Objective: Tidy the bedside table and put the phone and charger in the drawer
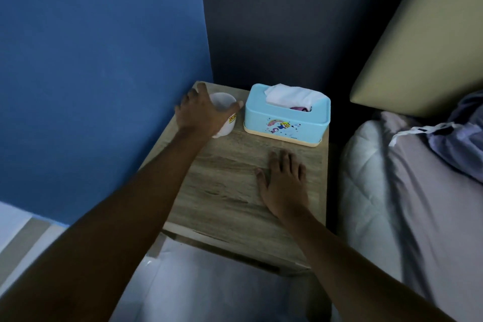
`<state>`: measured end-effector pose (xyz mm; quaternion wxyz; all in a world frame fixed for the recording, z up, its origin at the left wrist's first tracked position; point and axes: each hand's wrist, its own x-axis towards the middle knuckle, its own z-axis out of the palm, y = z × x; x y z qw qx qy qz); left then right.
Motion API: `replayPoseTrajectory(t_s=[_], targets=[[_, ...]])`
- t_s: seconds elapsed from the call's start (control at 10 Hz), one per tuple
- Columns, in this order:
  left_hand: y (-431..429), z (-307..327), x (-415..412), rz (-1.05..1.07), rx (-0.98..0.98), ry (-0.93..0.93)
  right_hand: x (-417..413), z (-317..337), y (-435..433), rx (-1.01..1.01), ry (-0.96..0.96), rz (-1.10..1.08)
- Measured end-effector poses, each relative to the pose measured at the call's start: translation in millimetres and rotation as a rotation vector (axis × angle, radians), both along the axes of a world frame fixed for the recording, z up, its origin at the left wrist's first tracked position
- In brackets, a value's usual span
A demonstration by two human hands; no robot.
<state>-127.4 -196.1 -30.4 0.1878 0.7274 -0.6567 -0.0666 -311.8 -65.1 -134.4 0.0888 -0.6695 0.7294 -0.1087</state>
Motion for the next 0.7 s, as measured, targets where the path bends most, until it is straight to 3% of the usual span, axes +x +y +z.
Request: replayPoseTrajectory(t_s=[0.2,0.5,0.7], targets=[[-51,5,1,-0.116,0.173,0.022,-2,-3,0,0.02,0.0,-0.004],[-102,31,27,-0.472,0.387,0.079,2,5,-5,0.119,-0.056,-0.032],[-94,37,28,-0.493,0.492,0.035,-4,45,-19,0.255,-0.113,-0.052]])
